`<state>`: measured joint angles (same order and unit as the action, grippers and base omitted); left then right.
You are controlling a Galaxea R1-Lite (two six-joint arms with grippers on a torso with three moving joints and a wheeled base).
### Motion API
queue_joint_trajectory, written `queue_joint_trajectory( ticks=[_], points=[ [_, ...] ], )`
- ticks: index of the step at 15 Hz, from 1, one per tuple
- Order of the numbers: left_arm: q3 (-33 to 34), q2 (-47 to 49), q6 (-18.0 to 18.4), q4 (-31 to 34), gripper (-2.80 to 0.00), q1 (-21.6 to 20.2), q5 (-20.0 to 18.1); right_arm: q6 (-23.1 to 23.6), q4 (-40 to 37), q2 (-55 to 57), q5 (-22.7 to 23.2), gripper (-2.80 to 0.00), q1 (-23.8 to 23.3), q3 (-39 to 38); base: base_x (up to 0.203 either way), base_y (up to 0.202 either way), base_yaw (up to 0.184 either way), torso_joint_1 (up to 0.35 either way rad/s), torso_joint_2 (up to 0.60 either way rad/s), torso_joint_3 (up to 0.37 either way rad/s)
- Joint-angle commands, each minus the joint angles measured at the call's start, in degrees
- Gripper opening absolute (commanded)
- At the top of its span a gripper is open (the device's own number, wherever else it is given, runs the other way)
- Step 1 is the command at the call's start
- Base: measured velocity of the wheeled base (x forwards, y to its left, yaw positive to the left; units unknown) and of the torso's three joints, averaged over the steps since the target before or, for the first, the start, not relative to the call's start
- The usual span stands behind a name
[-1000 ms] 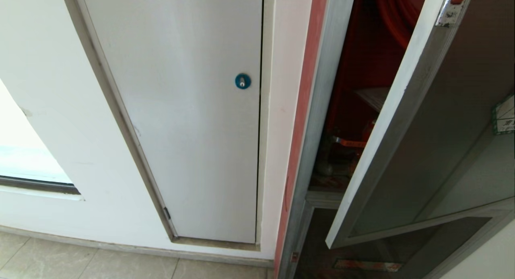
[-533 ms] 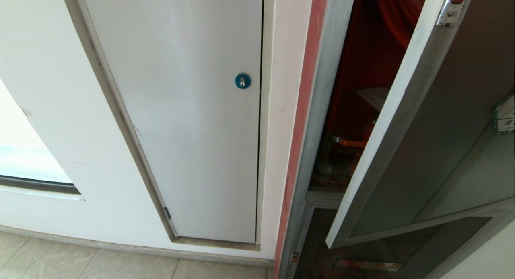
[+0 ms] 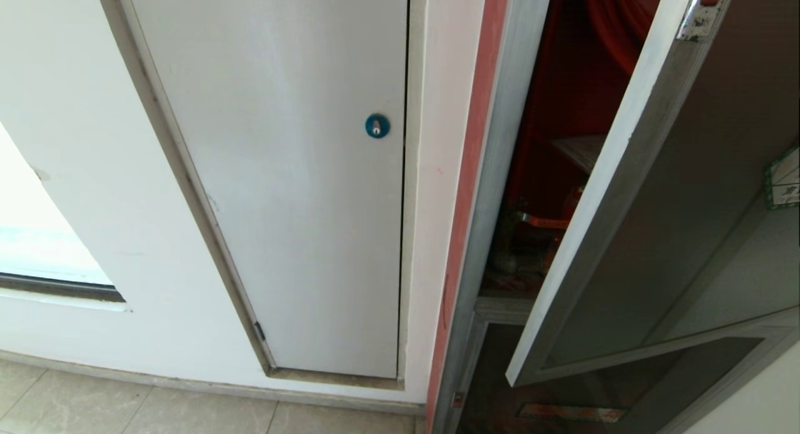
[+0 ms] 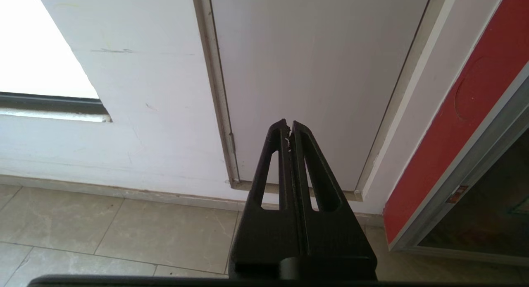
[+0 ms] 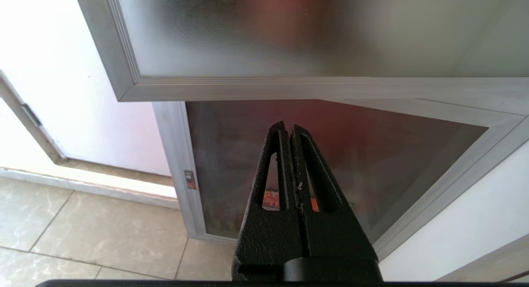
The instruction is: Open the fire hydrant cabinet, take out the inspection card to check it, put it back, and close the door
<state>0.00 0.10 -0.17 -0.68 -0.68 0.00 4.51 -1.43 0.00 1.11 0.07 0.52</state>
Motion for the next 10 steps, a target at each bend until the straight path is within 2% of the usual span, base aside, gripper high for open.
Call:
queue_joint_trajectory(
  ticks=[1, 10],
  points=[
    [0.26, 0.08, 0.00, -0.02, -2.80, -0.02, 0.00, 0.06, -0.07, 0.09, 0.21, -2.80, 0.01, 0.00, 0.000, 0.000, 0.000, 0.000, 0.00, 0.000],
    [0.26, 0.08, 0.00, -0.02, -2.80, -0.02, 0.01, 0.06, -0.24, 0.09, 0.29, -2.80, 0.01, 0.12, 0.000, 0.000, 0.000, 0.000, 0.00, 0.000]
  ],
)
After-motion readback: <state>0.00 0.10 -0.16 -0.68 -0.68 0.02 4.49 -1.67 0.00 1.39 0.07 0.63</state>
